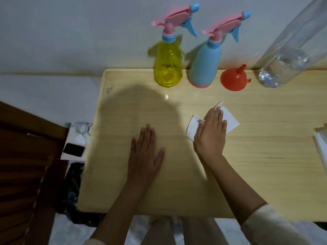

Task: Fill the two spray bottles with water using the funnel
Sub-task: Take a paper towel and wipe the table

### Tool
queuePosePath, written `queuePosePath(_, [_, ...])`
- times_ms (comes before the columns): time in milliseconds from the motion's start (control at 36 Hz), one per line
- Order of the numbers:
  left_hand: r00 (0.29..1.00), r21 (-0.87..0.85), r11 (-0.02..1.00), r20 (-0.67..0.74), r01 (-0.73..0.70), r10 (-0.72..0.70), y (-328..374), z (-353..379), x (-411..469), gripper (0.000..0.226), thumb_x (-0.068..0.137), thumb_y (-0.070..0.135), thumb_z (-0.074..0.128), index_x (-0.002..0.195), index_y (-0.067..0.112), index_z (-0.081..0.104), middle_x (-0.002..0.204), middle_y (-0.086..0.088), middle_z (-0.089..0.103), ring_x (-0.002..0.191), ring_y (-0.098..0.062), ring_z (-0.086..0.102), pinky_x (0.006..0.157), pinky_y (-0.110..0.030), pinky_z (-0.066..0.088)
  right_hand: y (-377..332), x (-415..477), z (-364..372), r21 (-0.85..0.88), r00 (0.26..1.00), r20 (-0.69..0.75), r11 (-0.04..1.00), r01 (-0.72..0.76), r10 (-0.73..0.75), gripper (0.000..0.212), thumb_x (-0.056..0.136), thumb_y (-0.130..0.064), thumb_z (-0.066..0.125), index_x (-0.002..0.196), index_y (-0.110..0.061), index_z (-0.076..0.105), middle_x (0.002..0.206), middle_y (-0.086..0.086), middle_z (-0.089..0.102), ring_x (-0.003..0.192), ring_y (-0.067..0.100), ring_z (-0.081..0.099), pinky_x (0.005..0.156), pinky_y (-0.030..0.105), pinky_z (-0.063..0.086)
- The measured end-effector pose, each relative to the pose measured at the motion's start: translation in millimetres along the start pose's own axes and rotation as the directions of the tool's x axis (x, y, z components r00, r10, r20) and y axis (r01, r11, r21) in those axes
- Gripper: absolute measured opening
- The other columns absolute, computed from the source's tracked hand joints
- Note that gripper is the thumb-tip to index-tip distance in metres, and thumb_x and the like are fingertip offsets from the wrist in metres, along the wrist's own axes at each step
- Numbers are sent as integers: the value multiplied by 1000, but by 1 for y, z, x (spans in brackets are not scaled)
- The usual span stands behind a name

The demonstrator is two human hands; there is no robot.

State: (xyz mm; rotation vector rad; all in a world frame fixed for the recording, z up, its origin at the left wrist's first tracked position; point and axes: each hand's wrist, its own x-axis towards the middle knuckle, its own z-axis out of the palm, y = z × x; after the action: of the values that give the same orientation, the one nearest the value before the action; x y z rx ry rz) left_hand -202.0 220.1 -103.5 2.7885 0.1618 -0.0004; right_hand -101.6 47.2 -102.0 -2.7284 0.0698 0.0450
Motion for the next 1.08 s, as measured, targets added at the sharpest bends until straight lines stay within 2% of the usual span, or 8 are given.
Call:
queuePosePath(167, [984, -38, 987, -83, 154, -156, -74, -24, -17, 70, 95, 49, 22, 151, 10, 9, 158, -2, 0, 146, -12, -6, 118, -33, -9, -68, -19, 31, 60, 999, -36, 998, 5, -3, 56, 99, -23, 21, 148, 1, 7, 158, 13, 10, 147, 21, 2, 118, 38, -3])
queuePosePath(250, [971, -64, 976, -108, 206, -212, -103, -32, -14, 69, 95, 48, 16, 150, 7, 11, 157, -1, -1, 146, -12, -4, 119, -38, -2, -100, -19, 46, 72, 998, -43, 996, 54, -51, 54, 100, -21, 24, 147, 2, 9, 158, 14, 11, 147, 22, 4, 117, 36, -2])
queuePosePath(333, [972, -65, 980, -126, 190, -197, -115, -34, -7, 64, 95, 40, 17, 148, 3, 17, 156, -5, 7, 143, -10, 0, 119, -42, 6, -125, -10, 58, 69, 996, -61, 995, 67, -63, 54, 100, -21, 23, 147, 4, 11, 157, 17, 11, 147, 24, 6, 118, 35, 0])
queuePosePath(472, [972, -74, 981, -138, 181, -190, -119, -32, -2, 62, 95, 37, 19, 147, 3, 20, 156, -11, 17, 143, -14, 3, 117, -32, -3, -147, 5, 67, 54, 997, -46, 996, 65, -63, 55, 100, -24, 20, 147, 4, 9, 157, 17, 8, 147, 24, 4, 118, 34, -1])
queuePosePath(611, [971, -112, 978, -142, 176, -191, -121, -30, -3, 63, 95, 37, 20, 148, 5, 16, 157, -7, 10, 144, -12, 2, 118, -33, 1, -148, 5, 63, 55, 995, -19, 993, 101, -100, 60, 100, -31, 20, 147, 3, 7, 158, 17, 5, 147, 25, 1, 118, 36, -1])
queuePosePath(778, [971, -128, 977, -144, 171, -189, -121, -29, -3, 61, 96, 37, 20, 148, 7, 9, 157, -6, 6, 145, -13, 2, 118, -30, -1, -143, 6, 61, -50, 993, -33, 992, -116, 115, 69, 99, -41, 25, 148, 1, 0, 158, 17, -4, 146, 28, -7, 116, 41, -7])
queuePosePath(917, [969, -135, 975, -152, 175, -195, -121, -28, -4, 61, 96, 37, 21, 149, 6, 12, 158, -8, 9, 145, -12, 0, 118, -31, 3, -152, 5, 66, 1, 999, -43, 1000, -26, 26, 57, 101, -24, 24, 148, 1, 6, 158, 15, 3, 147, 24, -1, 118, 35, -2])
queuePosePath(1083, [967, -148, 973, -155, 178, -200, -121, -27, -3, 61, 97, 37, 24, 148, 6, 12, 158, -9, 12, 144, -9, -1, 119, -34, 11, -154, 8, 70, 7, 996, -55, 998, 66, -66, 54, 101, -22, 22, 149, -1, 9, 159, 13, 7, 147, 21, 2, 118, 33, 1])
